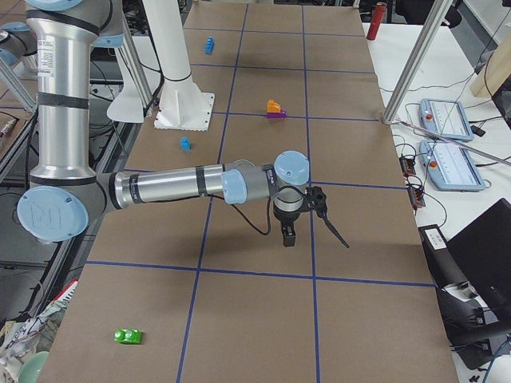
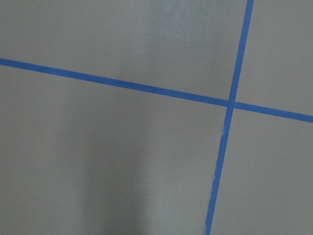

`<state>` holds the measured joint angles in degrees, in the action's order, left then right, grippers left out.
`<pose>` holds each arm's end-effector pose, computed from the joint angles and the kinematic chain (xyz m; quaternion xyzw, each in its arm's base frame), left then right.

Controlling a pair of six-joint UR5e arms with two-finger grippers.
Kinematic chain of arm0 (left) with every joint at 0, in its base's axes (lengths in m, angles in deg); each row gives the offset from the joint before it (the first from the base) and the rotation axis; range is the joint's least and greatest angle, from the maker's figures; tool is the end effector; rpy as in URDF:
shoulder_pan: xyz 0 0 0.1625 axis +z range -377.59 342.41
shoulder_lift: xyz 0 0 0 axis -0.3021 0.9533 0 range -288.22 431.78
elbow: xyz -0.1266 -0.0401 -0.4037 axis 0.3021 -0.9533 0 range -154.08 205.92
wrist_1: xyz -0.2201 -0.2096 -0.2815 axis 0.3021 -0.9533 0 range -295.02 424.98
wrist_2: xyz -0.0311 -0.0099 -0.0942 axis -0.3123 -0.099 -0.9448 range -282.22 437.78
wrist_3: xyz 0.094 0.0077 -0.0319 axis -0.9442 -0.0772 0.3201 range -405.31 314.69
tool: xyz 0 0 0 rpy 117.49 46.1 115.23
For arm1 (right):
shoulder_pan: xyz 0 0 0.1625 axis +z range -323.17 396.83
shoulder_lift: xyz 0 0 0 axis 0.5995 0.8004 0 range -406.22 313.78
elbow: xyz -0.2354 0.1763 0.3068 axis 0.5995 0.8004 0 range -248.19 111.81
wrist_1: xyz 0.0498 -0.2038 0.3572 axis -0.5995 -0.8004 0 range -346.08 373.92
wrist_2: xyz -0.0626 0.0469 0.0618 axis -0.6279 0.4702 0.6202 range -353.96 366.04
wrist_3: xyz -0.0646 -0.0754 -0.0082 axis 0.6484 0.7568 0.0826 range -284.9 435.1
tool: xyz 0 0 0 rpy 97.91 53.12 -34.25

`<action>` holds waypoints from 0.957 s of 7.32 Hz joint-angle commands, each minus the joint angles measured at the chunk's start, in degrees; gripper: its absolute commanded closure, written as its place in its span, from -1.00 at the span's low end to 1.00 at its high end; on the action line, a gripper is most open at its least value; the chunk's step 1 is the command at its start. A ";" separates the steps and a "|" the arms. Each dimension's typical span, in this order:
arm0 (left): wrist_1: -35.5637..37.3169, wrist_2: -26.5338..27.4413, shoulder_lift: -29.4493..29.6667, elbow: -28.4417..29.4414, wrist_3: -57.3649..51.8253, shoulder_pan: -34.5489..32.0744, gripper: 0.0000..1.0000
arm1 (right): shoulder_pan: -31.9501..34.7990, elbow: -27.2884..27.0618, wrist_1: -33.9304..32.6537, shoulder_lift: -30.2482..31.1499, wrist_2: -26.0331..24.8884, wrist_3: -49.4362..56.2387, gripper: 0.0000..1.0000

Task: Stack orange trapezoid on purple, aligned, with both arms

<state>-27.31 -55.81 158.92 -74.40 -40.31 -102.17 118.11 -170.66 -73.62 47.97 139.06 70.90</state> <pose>-0.0193 -0.4821 0.5902 0.0450 0.3756 0.0349 0.9250 -0.0066 -0.4732 0.5828 0.0455 -0.3725 -0.0707 0.9242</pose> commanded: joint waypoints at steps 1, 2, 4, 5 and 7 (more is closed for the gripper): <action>-0.26 -0.09 -0.21 0.04 0.18 -0.05 -1.00 | 0.02 0.34 0.27 -0.15 -0.21 -0.19 -1.00; -0.17 -0.10 0.22 -0.05 0.53 0.04 -1.00 | -0.07 0.34 0.53 -0.23 -0.56 -0.19 -1.00; -0.26 -0.18 0.66 -0.40 0.62 0.04 -1.00 | -0.07 0.51 0.80 -0.15 -1.88 -0.63 -1.00; -0.26 -0.18 0.84 -0.49 0.54 0.04 -1.00 | -0.07 0.51 0.80 -0.15 -1.88 -0.63 -1.00; -0.17 -0.10 -0.30 -0.40 0.45 0.04 -1.00 | -0.07 0.69 0.80 -0.15 -1.88 -0.63 -1.00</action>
<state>-27.51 -55.94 158.99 -74.77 -39.86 -102.14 118.04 -170.00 -72.83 47.86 137.16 70.28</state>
